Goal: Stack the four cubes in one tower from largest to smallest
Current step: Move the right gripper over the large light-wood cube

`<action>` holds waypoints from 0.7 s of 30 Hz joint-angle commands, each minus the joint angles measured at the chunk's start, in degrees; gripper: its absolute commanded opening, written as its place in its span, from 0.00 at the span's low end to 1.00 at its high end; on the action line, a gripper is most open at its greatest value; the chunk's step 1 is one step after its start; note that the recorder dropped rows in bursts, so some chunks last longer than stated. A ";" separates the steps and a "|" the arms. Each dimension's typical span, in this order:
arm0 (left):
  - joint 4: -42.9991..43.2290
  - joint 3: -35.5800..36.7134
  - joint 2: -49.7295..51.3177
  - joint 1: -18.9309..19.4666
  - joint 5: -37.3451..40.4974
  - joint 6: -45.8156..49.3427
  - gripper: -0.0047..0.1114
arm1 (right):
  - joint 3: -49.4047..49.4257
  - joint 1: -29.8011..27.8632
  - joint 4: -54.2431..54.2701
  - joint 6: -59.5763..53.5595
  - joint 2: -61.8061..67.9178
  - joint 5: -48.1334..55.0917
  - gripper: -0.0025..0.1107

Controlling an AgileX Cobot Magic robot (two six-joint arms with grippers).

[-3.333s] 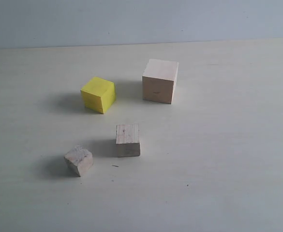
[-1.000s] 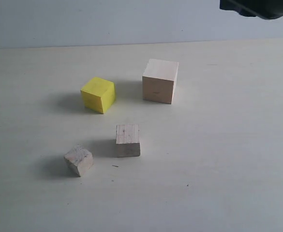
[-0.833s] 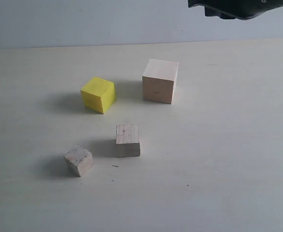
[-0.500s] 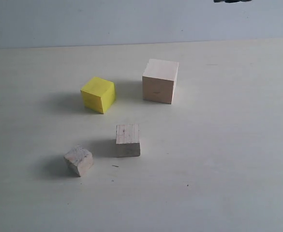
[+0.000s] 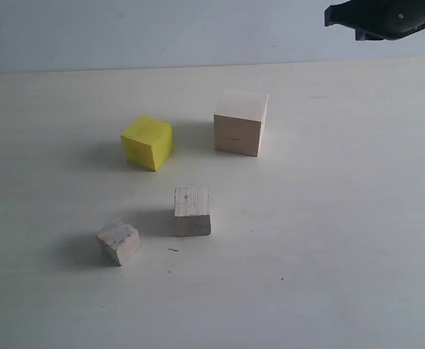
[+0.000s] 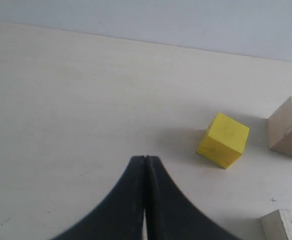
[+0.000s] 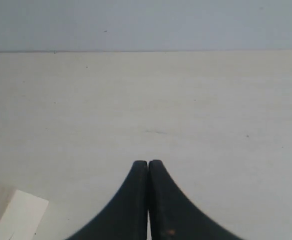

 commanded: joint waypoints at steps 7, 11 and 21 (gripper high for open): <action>-0.59 -0.08 0.36 -0.27 2.24 -0.02 0.04 | -0.31 -0.16 0.36 0.26 5.16 -2.91 0.02; -0.59 -0.08 0.36 -0.27 2.24 -0.02 0.04 | -0.31 -0.16 0.49 0.39 5.16 -3.98 0.02; -3.13 -0.07 0.50 -0.27 5.43 -0.28 0.04 | -1.48 -0.16 0.86 0.39 5.66 -5.99 0.02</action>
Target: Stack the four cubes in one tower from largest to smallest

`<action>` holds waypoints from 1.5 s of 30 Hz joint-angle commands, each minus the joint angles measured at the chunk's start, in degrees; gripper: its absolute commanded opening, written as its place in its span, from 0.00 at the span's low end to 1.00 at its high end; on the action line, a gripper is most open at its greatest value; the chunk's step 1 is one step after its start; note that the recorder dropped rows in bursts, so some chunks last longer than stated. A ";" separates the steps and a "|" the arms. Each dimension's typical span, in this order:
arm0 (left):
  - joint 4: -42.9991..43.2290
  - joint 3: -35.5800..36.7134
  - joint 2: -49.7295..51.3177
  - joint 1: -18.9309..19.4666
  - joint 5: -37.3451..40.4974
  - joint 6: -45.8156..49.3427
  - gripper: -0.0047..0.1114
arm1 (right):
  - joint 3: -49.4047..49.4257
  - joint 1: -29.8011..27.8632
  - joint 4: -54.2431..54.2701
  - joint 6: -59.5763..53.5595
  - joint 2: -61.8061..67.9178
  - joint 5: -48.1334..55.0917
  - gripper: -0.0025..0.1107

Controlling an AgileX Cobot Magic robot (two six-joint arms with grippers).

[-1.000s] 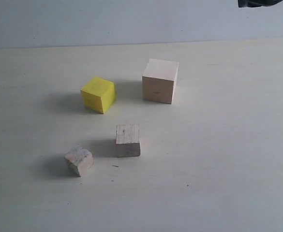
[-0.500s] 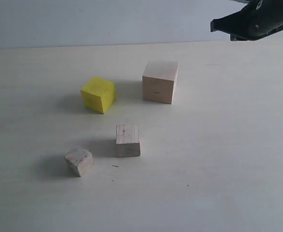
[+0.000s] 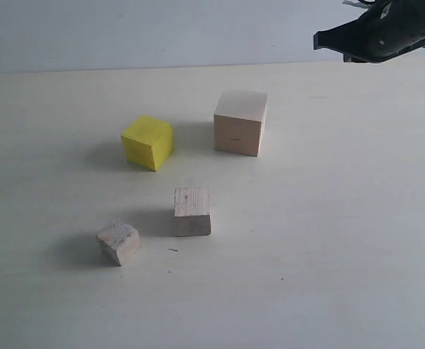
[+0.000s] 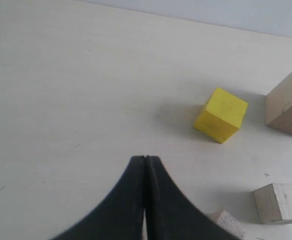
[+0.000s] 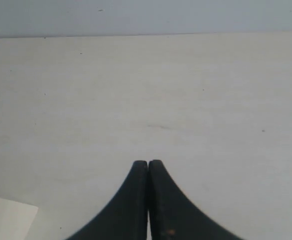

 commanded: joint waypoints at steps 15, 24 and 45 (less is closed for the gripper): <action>-2.69 -0.07 0.17 -0.27 6.49 -0.06 0.04 | -20.98 -0.05 39.77 -29.39 14.49 11.79 0.02; -2.69 -0.07 0.17 -0.27 10.72 0.34 0.04 | -35.69 0.97 52.45 -37.75 28.70 24.64 0.02; -2.69 -0.07 0.17 -0.27 12.20 1.46 0.04 | -36.62 13.44 48.02 -32.46 30.74 46.80 0.02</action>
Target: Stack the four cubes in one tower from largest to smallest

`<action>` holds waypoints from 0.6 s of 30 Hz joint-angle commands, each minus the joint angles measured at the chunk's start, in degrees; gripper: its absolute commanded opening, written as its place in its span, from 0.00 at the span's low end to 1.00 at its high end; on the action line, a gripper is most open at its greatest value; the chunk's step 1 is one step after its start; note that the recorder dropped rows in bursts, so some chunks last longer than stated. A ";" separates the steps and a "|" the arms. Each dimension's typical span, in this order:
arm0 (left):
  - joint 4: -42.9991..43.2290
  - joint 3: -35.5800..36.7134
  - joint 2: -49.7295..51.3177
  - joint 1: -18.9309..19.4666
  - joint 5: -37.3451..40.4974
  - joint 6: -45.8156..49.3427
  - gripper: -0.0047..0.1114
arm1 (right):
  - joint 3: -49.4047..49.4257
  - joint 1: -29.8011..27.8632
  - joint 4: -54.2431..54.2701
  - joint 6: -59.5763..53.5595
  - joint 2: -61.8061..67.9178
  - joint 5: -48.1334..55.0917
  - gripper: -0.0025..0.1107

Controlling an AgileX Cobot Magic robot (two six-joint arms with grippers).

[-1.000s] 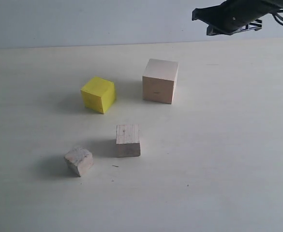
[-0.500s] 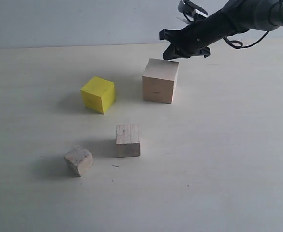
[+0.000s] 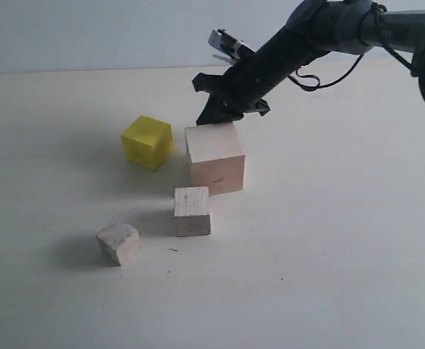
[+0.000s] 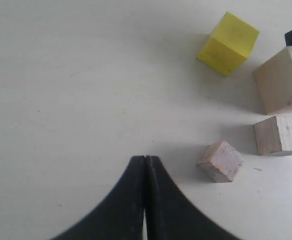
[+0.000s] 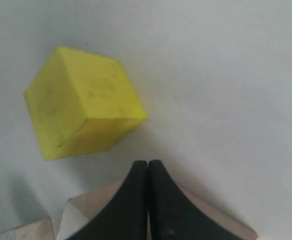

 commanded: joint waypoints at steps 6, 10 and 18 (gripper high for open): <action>-0.22 -0.07 -0.04 -0.27 -0.31 1.27 0.04 | -0.37 4.52 -6.47 7.19 -0.24 0.19 0.02; -0.22 -0.07 -0.04 -0.27 -0.31 1.74 0.04 | -0.37 2.92 -6.73 7.19 -1.99 -0.51 0.02; -0.22 -0.07 -0.04 -0.27 -0.41 1.73 0.04 | -0.37 -2.98 -20.56 15.29 -11.12 -0.75 0.02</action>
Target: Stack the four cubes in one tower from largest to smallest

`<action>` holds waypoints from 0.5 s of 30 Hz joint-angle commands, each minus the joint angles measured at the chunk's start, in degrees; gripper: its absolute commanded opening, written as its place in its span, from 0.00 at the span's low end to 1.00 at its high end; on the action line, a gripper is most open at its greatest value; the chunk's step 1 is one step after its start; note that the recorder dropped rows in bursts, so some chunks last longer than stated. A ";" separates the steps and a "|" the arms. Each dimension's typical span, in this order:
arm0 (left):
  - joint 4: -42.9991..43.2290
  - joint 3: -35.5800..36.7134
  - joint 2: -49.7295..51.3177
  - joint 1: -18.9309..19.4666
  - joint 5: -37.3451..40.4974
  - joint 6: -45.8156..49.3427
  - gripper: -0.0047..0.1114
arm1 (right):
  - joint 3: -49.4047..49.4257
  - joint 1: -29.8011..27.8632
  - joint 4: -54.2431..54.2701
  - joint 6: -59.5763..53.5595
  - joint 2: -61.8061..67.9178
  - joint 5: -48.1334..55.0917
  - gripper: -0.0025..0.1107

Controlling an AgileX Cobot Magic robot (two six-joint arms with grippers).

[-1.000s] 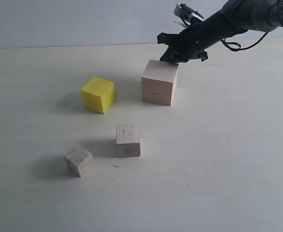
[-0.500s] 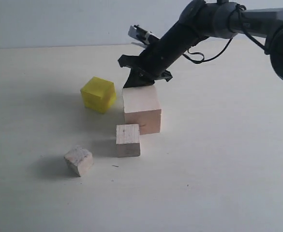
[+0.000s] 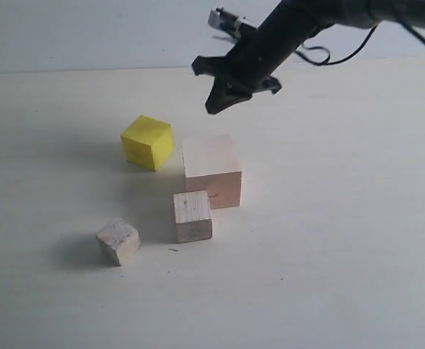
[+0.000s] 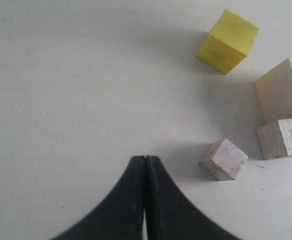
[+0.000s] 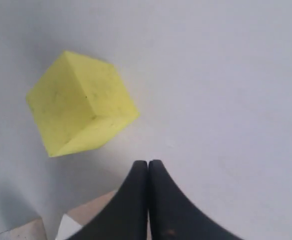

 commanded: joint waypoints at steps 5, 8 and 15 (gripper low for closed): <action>-0.74 -0.07 -0.04 -0.27 -0.41 0.17 0.04 | -0.37 -6.07 -20.56 14.74 -7.09 8.80 0.02; -2.23 -0.07 -0.04 -0.27 -0.41 0.49 0.04 | 1.99 -6.22 -19.69 15.91 -7.47 8.80 0.02; -2.76 -0.07 -0.04 -0.27 -0.41 2.06 0.04 | 10.62 -2.61 -16.22 15.92 -7.58 8.22 0.02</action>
